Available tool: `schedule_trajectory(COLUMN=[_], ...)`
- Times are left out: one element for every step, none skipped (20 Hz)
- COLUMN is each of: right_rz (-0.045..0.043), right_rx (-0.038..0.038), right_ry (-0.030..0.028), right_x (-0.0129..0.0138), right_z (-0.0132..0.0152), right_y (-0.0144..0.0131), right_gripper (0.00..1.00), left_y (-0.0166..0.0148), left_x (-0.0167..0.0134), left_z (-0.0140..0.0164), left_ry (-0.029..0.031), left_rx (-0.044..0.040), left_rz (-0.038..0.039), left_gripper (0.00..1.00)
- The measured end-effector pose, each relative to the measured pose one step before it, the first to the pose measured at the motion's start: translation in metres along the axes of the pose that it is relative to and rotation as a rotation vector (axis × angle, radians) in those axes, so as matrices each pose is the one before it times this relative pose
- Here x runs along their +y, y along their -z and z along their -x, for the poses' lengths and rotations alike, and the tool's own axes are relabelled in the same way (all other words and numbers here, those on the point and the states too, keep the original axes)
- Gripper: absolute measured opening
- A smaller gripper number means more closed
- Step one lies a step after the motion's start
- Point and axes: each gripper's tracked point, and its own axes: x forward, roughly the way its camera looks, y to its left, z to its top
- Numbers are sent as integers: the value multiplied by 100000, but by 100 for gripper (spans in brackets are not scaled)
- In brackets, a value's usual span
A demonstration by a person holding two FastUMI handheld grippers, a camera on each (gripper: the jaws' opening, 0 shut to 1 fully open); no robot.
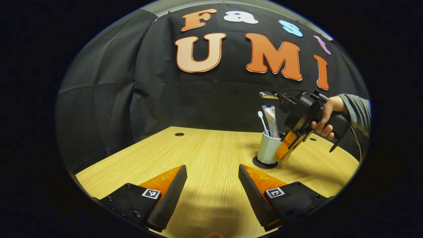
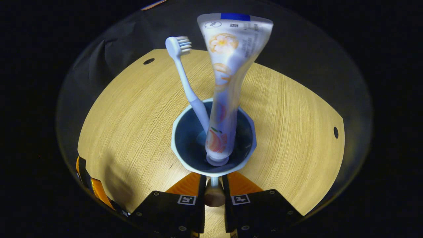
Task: Put the toothbrush and toothpaste on the desktop into the cup, then pick up the cup and place it on the coaster on the desktop.
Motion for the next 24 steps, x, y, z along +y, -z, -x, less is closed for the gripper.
schedule_trajectory(right_rz=[1756, -44, -1197, -1498, -1251, 25, 270, 470, 174, -37, -115, -63, 87, 208, -95, -126, -6, -7, 157, 703, 542, 371, -192, 138], right_rx=[516, -382, 298, 1415, -668, -452, -1572, -2318, -2583, -2874, -3346, -3111, -3527, -3006, -3257, -3798, -3698, -4212, -4353, -4895, -5016, -4426, -4596, -4221], right_ry=[28, -45, -809, -439, -1337, -1996, -1673, -1301, -1170, -1163, -1838, -2728, -2377, -1747, -1622, -1535, -1418, -1136, -845, -492, -509, -83, -167, 766], right_x=[-74, -126, 117, 140, 178, 106, -1, -33, 76, 110, 136, 232, 163, 20, -105, -2, -39, -52, -76, -117, -87, -200, -108, -348], right_z=[519, -296, -333, 166, 131, 313, 620, 483, 655, 739, 364, 416, 551, 494, 598, 763, 767, 928, 1065, 1008, 1010, 932, 1014, 1066], right_y=[-252, -371, 315, 148, 65, 18, -125, -230, -44, -139, -271, -3, -94, 118, -30, -254, -226, -349, -403, -424, -483, -407, -292, -358], right_gripper=[24, 25, 24, 25, 27, 28, 30, 32, 36, 40, 47, 50, 56, 63, 69, 65, 70, 79, 83, 85, 87, 88, 89, 89], left_y=[172, 4, 112, 29, 45, -62, 182, -36, -205, -275, -151, -221, -270, -278, -145, -289, -413, -553, -389, -599, -769, -779, -671, -805], left_x=[76, -38, 46, -58, 11, -73, -23, -76, 28, -133, -71, -287, -448, -533, -577, -427, -417, -361, -233, -282, -526, -412, -314, -430], left_z=[-103, -57, -21, -1, 12, -37, -41, -73, -2, -49, 87, 45, 78, 29, -127, -44, 54, -66, 66, 104, 66, -127, -146, -201], left_ry=[169, 105, -208, -118, 0, 205, 246, 223, 65, 133, 110, 715, 657, 571, 516, 558, 249, -25, 368, 412, 551, 321, 396, 723], left_rx=[530, 240, 438, 377, 57, 201, 266, 183, -204, -665, -1075, -575, -491, -625, -340, -279, -517, -930, -1143, -1342, -1619, -1894, -1993, -1928], left_rz=[451, 387, 50, -161, -1, -44, -340, -703, -929, -1110, -936, -732, -837, -913, -731, -808, -1079, -1106, -952, -854, -917, -953, -724, -513], left_gripper=[99, 99, 99, 99, 99, 96, 98, 98, 98, 98, 98, 98, 98, 96, 98, 96, 98, 98, 98, 98, 98, 98, 98, 98])
